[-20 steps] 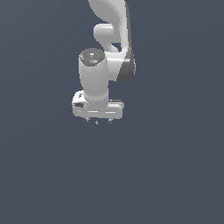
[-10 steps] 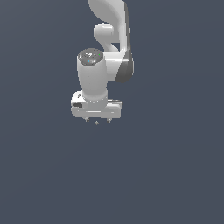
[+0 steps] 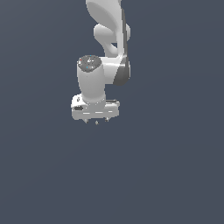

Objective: Pick up the object and move it to a goal position.

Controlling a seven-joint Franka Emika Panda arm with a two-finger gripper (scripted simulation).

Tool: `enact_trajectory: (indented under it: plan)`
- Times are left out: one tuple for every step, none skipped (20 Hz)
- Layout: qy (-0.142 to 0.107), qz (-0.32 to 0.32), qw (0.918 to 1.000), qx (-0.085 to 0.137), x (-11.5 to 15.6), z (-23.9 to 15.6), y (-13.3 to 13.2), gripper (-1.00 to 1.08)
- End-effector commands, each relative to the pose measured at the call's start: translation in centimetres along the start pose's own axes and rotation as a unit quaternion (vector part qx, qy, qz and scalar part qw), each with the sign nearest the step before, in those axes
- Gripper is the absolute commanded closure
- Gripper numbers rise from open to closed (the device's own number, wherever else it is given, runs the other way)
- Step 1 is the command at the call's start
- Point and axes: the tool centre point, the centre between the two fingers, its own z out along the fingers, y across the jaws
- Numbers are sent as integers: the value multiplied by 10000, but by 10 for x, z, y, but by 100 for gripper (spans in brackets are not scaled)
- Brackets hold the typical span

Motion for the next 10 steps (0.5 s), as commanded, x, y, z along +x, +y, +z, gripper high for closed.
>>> enact_trajectory:
  plan:
    - [-17,-265,9996,4,-6,9,2,-92]
    - [-23,-384,9993,7,-9,13,3,-92]
    - [-30,-508,9987,10,-12,16,4,-92]
    - [-37,-631,9980,14,-15,20,4,-92]
    - [-43,-754,9971,18,-18,24,5,-92]
    - [-49,-878,9961,23,-21,28,6,-92]
    - [-55,-1001,9950,28,-24,32,6,-92]
    - [-60,-1124,9936,33,-27,35,7,-92]
    - [-65,-1247,9922,39,-30,39,8,-92]
    - [-70,-1370,9905,45,-34,43,8,-92]
